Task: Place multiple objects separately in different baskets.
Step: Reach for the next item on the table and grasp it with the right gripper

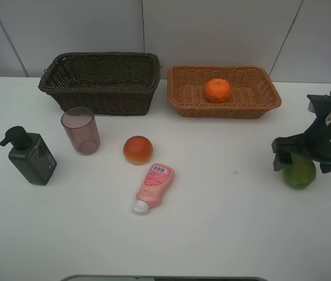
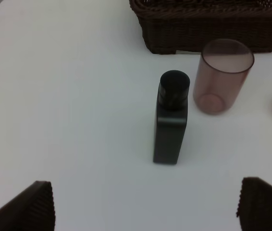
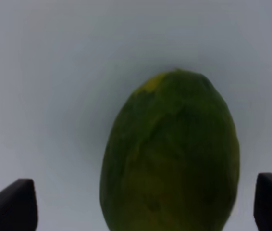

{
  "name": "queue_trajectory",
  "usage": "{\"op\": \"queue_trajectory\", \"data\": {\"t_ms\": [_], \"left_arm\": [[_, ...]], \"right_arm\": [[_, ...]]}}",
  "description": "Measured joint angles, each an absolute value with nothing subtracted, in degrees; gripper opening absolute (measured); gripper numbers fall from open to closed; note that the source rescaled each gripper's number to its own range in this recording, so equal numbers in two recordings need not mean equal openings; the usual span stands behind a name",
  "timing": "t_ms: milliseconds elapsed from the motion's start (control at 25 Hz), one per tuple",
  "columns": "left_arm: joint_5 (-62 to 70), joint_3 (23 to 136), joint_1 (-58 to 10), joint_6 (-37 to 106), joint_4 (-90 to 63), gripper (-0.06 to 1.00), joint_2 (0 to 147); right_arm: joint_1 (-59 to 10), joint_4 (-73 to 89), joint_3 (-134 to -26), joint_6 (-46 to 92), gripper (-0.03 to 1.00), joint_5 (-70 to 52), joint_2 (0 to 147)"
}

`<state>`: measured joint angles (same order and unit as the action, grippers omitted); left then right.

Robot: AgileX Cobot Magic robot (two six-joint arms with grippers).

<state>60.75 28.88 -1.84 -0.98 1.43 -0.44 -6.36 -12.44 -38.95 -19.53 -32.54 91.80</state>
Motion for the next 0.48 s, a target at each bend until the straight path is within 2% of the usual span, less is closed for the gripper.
{"op": "queue_trajectory", "data": {"t_ms": [480], "left_arm": [[60.75,28.88,-1.84,-0.98,1.43,0.98,-0.44]], "right_arm": [[-6.31,-12.44,-39.0,-20.38,1.0,-25.97,99.65]]}}
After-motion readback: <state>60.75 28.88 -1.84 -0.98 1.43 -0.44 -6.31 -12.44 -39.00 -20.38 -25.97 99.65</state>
